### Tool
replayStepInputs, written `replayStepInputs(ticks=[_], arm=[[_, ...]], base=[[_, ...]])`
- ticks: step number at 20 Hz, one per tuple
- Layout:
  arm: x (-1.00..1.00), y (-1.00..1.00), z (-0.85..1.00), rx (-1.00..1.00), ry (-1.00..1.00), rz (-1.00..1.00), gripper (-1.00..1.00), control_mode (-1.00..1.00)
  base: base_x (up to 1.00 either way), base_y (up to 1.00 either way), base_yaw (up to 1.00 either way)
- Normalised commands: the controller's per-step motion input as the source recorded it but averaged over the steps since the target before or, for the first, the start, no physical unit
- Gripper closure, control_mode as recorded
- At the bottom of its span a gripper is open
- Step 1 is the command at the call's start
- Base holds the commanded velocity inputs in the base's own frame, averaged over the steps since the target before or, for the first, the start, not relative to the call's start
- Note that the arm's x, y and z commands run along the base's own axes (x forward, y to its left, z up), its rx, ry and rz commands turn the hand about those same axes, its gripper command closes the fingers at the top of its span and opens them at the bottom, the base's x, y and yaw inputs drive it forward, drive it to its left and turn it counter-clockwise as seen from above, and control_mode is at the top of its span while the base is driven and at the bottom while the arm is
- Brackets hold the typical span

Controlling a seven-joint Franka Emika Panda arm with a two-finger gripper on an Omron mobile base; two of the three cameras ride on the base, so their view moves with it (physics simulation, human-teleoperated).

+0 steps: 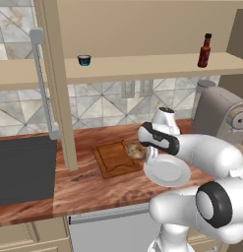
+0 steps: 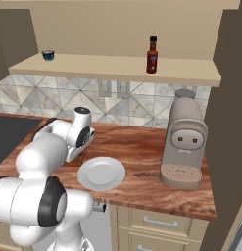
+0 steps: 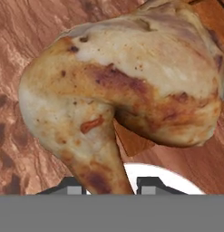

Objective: Pick the chicken drumstick from the plate and place it on the cutting board. Then pick the condiment bottle from the cabinet and place it next to the cutting board.

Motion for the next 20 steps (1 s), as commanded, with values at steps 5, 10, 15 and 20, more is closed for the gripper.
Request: replayStepInputs(ticks=[5,10,15,20], arm=[[0.13,0.5,0.0,0.0,0.04,0.0,1.0,-1.0],[0.21,0.5,-0.01,0.0,0.03,0.0,1.0,-1.0],[0.32,0.2,-0.18,0.0,0.0,0.0,1.0,-1.0],[0.28,0.0,-0.24,-0.04,0.0,0.0,1.0,-1.0]], base=[[0.0,0.0,0.0],[0.0,0.0,0.0],[0.0,0.0,0.0],[0.0,0.0,0.0]])
